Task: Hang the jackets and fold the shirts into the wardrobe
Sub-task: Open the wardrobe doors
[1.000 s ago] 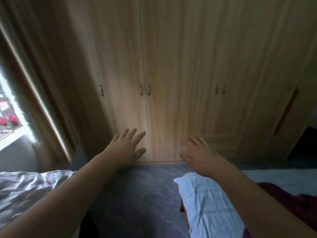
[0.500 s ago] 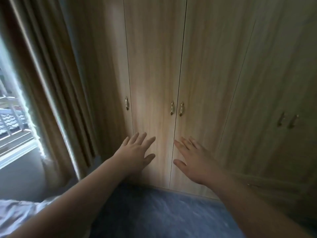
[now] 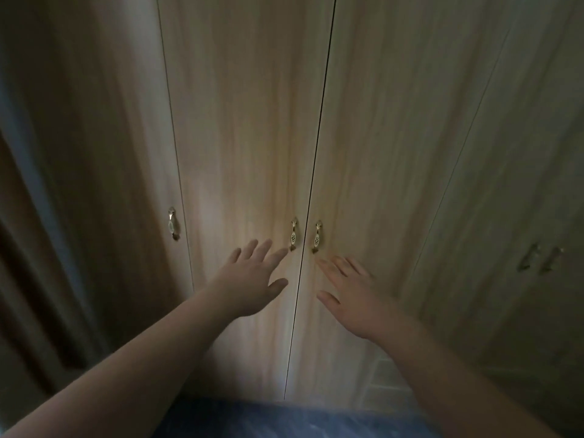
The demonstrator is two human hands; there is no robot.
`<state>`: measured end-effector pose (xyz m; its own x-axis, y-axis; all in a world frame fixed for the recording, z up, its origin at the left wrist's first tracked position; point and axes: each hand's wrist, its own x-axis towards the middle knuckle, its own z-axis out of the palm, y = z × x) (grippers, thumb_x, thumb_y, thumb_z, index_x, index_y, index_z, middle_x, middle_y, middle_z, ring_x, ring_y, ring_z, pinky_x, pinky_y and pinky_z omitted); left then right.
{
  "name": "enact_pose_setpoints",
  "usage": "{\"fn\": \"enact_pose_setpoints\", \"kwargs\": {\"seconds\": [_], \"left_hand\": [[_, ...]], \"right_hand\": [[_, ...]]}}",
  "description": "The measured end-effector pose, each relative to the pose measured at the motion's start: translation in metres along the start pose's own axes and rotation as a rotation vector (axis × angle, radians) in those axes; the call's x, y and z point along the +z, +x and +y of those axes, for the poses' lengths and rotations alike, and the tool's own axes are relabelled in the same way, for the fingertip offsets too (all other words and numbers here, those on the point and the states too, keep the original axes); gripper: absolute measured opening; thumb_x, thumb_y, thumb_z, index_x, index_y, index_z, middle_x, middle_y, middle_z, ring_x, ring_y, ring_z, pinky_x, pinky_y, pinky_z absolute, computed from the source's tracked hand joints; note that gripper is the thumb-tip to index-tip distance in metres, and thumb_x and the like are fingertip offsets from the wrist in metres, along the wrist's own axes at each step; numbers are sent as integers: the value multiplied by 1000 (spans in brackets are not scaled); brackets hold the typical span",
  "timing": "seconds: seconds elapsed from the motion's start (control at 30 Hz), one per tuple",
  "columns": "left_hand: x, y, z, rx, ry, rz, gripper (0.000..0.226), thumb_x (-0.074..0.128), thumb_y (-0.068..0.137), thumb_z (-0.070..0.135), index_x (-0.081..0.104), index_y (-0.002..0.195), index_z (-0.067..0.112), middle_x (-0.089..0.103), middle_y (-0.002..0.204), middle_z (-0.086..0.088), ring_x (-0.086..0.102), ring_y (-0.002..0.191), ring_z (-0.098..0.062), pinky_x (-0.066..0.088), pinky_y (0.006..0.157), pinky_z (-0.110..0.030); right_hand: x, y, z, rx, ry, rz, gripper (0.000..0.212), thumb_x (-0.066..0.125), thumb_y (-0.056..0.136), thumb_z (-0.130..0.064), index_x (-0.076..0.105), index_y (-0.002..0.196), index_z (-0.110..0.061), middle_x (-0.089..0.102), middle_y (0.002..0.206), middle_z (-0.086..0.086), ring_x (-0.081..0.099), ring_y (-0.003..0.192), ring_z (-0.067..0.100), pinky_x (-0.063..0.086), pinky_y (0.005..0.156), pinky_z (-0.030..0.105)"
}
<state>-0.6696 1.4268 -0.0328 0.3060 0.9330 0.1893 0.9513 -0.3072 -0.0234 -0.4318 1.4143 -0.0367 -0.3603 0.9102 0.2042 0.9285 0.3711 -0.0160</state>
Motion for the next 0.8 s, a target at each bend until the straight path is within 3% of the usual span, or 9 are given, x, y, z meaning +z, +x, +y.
{"fn": "enact_pose_setpoints", "kwargs": {"seconds": [0.17,0.33,0.4,0.5,0.63,0.7,0.8], "left_hand": [[44,71,-11,58,-24,-75,66,26,98,62,1,155,39,3,166,-1,1,152,-26,10,122,-48],[69,140,-30,8,6,-104,66,26,99,60,1,156,38,4,165,-3,2,152,-27,11,122,-48],[76,162,-35,-13,3,-134,66,26,99,60,0,155,38,3,166,-3,1,152,-27,10,122,-48],[84,187,-43,-5,38,-159,65,27,99,58,-1,155,38,3,166,-2,1,152,-27,10,122,-47],[91,205,-54,-28,36,-197,66,29,100,56,-3,155,39,2,166,-2,1,152,-27,10,122,-46],[93,205,-58,-30,41,-228,67,31,100,55,-5,154,41,1,166,-2,0,152,-27,9,122,-46],[92,200,-62,-20,51,-247,68,34,100,53,-5,154,40,0,166,-1,-1,152,-27,10,122,-47]], "right_hand": [[51,66,44,69,40,-125,68,30,97,-59,12,156,-29,10,165,0,7,150,26,12,121,40],[83,151,84,69,42,-109,65,41,99,-50,22,154,-22,28,157,5,22,144,29,24,116,40],[100,185,100,113,94,-157,59,42,98,-49,31,148,-20,38,149,6,35,138,28,36,107,40],[120,228,111,234,250,-135,53,43,97,-50,40,137,-16,51,129,8,54,117,31,47,91,40],[143,273,100,374,530,-43,52,61,90,-43,46,124,-7,57,116,11,59,105,32,46,85,37],[151,279,96,440,756,0,50,71,81,-42,48,115,-12,60,104,5,60,95,25,47,83,33],[157,272,97,455,869,24,48,72,73,-44,52,109,-19,62,97,-4,62,90,15,49,82,32]]}}
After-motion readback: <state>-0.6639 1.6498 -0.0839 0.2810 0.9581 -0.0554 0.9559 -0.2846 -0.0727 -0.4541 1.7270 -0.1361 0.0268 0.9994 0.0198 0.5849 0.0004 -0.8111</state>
